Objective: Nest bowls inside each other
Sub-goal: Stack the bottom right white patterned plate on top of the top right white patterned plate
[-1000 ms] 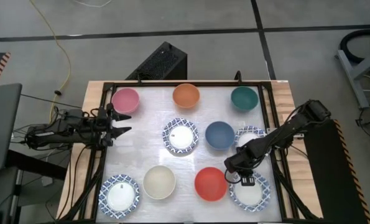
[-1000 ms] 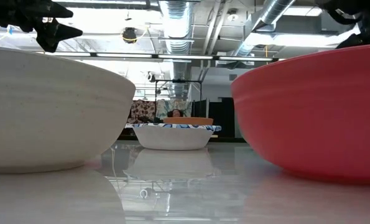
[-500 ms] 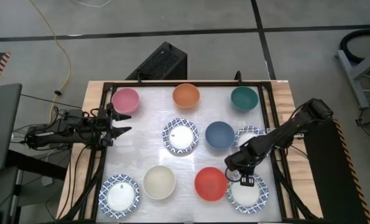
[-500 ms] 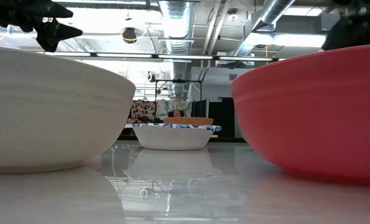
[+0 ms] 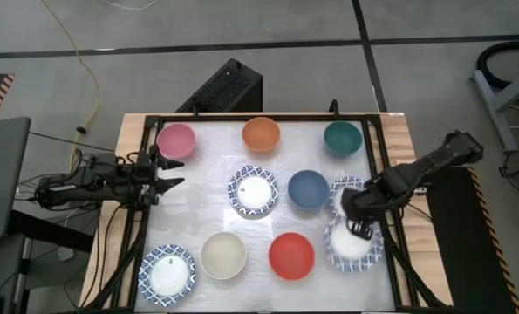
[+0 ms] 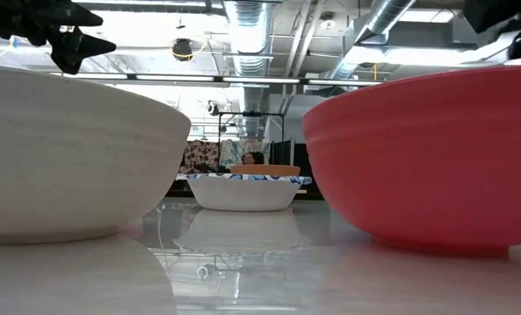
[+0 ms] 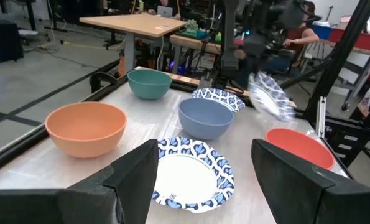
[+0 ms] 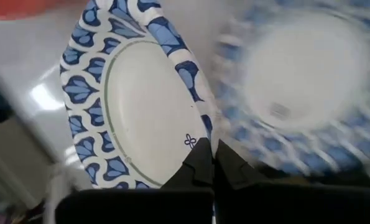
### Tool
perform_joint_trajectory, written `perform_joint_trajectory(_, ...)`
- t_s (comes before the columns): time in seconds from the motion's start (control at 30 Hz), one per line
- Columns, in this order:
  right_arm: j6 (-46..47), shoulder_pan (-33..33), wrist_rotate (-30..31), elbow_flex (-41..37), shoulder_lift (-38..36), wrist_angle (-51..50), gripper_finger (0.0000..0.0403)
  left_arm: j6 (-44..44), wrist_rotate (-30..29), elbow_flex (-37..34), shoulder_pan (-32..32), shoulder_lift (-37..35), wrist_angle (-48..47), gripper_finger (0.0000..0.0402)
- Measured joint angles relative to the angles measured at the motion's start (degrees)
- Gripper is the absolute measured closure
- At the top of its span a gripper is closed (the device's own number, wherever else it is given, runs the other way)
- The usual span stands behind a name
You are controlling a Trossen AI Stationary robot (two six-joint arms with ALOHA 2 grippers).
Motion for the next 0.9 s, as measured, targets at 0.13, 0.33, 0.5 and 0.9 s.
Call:
perform_joint_trajectory(0.13,7.99,-0.01,4.75,0.07,-3.13,-8.11,0.0398,-0.65,0.00,0.00,0.01,0.01,-0.34,0.0154)
perform_joint_trajectory(0.33,19.50,-1.73,12.75,0.09,-7.31,-10.61,0.0398,-1.08,0.00,0.00,0.01,0.00,-0.34,0.0154)
perform_joint_trajectory(0.5,28.31,-5.13,18.40,0.11,-8.62,-10.71,0.0397,-1.08,0.00,0.00,0.01,-0.02,-0.32,0.0154)
perform_joint_trajectory(0.9,25.22,-12.60,13.52,-4.10,-8.47,-10.74,0.0394,-1.08,0.00,0.00,0.01,-0.01,-0.49,0.0154)
